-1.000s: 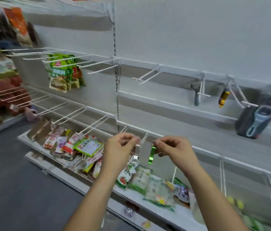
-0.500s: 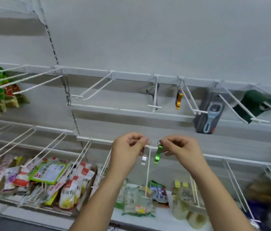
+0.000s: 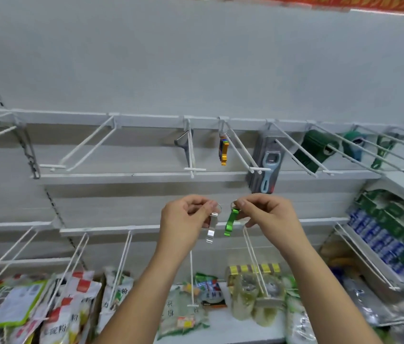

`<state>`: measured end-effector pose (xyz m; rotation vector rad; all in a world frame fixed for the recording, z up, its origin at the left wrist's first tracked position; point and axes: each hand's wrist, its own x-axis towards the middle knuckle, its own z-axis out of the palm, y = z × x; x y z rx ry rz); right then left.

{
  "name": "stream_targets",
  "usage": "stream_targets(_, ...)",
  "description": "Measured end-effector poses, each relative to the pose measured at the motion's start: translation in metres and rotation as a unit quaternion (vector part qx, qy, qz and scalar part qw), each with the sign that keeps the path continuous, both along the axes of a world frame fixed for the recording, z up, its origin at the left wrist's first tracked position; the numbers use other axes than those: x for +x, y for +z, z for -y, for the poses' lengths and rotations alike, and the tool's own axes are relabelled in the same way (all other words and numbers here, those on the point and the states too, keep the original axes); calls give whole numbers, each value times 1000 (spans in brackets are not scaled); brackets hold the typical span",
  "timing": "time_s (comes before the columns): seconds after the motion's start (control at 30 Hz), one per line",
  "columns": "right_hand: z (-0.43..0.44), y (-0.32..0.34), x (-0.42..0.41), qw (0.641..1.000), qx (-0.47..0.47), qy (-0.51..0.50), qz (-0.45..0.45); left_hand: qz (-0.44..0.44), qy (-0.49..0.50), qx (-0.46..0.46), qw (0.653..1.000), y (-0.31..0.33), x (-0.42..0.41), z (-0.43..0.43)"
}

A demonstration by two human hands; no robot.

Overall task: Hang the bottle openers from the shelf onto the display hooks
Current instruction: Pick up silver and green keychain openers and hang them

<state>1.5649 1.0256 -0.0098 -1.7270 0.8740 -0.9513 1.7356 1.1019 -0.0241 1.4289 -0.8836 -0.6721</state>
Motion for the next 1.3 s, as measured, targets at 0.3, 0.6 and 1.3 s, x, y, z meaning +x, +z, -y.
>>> stream_targets(0.3,1,10,-23,999,-19,34,15,18,19,-14,1000,6,-25,-6)
stream_targets(0.6,1,42,-29,994,-56,60,76,17,39,-22,999,13,-43,-15)
stream_targets(1.3,24,54,-13,996,-49,39,58,14,52,-17,998,12,-44,-19)
